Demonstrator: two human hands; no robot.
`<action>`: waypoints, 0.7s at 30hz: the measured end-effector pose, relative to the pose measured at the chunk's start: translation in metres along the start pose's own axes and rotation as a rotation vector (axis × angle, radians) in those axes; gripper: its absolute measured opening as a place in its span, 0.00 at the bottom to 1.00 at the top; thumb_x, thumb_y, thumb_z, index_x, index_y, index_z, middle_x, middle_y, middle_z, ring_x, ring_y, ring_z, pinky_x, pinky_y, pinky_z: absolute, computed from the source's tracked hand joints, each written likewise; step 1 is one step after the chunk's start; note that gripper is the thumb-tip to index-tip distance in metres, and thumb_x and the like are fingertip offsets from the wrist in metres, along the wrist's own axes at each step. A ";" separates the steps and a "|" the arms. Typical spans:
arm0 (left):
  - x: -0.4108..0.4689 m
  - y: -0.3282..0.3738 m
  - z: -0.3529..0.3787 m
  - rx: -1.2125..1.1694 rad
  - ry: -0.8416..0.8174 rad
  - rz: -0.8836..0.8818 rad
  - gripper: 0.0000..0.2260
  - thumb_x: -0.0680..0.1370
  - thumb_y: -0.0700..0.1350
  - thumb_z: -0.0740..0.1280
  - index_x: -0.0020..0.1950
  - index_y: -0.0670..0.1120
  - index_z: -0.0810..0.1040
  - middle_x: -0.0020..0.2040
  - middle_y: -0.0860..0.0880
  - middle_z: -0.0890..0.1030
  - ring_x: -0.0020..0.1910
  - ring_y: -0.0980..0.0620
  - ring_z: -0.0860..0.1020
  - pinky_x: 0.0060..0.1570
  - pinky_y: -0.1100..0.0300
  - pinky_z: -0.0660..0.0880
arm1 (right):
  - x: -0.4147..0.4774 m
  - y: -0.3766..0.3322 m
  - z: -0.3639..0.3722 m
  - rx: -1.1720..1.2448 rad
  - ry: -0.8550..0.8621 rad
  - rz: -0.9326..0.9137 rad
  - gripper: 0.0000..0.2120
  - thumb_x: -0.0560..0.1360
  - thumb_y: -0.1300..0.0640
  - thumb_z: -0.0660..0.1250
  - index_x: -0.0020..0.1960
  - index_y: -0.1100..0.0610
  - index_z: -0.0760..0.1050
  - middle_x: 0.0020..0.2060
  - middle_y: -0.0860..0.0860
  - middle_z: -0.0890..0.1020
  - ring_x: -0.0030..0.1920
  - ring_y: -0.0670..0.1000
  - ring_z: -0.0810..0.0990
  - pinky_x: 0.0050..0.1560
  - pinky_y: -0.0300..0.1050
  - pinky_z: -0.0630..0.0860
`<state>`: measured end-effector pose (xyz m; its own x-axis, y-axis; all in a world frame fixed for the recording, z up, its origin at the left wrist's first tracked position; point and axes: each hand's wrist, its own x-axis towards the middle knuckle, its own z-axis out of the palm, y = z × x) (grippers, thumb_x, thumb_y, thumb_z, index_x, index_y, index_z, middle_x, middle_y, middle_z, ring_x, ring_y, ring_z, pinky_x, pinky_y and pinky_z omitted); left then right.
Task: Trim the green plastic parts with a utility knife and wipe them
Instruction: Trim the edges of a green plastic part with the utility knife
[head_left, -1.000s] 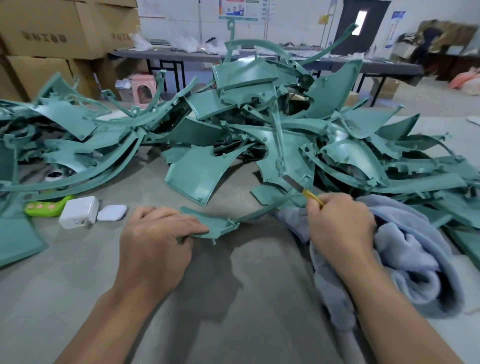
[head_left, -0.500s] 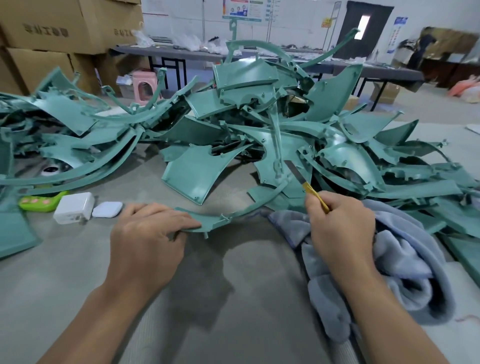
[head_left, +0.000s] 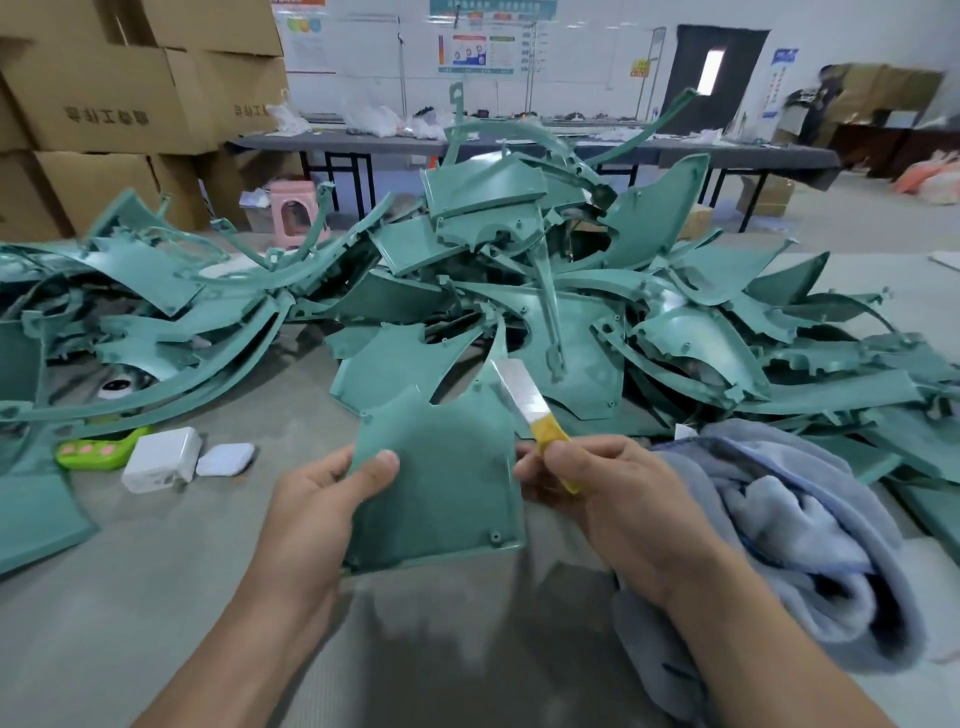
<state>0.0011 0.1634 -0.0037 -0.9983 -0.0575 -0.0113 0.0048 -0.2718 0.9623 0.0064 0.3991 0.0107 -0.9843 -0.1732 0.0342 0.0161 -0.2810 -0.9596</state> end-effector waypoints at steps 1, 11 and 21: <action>0.000 -0.001 0.001 -0.027 -0.005 -0.072 0.09 0.73 0.44 0.72 0.51 0.46 0.88 0.50 0.41 0.87 0.48 0.44 0.87 0.38 0.58 0.83 | -0.001 0.000 0.000 0.022 -0.005 0.015 0.11 0.70 0.54 0.74 0.42 0.62 0.87 0.51 0.62 0.86 0.57 0.59 0.83 0.66 0.57 0.78; 0.006 -0.002 -0.017 0.363 0.081 0.251 0.17 0.68 0.49 0.80 0.53 0.65 0.86 0.50 0.59 0.87 0.49 0.60 0.85 0.43 0.70 0.80 | -0.003 0.000 0.003 -0.179 -0.174 -0.024 0.09 0.70 0.51 0.74 0.44 0.56 0.89 0.46 0.56 0.88 0.50 0.52 0.85 0.56 0.47 0.81; 0.004 -0.006 -0.016 0.718 0.088 0.317 0.19 0.77 0.46 0.74 0.55 0.72 0.81 0.59 0.71 0.81 0.59 0.67 0.79 0.61 0.61 0.76 | -0.011 -0.001 0.022 -0.373 -0.243 -0.141 0.09 0.75 0.47 0.74 0.51 0.49 0.88 0.47 0.52 0.88 0.52 0.49 0.85 0.53 0.38 0.79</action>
<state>-0.0018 0.1494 -0.0140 -0.9472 -0.1122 0.3004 0.2198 0.4550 0.8630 0.0216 0.3804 0.0175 -0.9017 -0.3868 0.1933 -0.2232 0.0335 -0.9742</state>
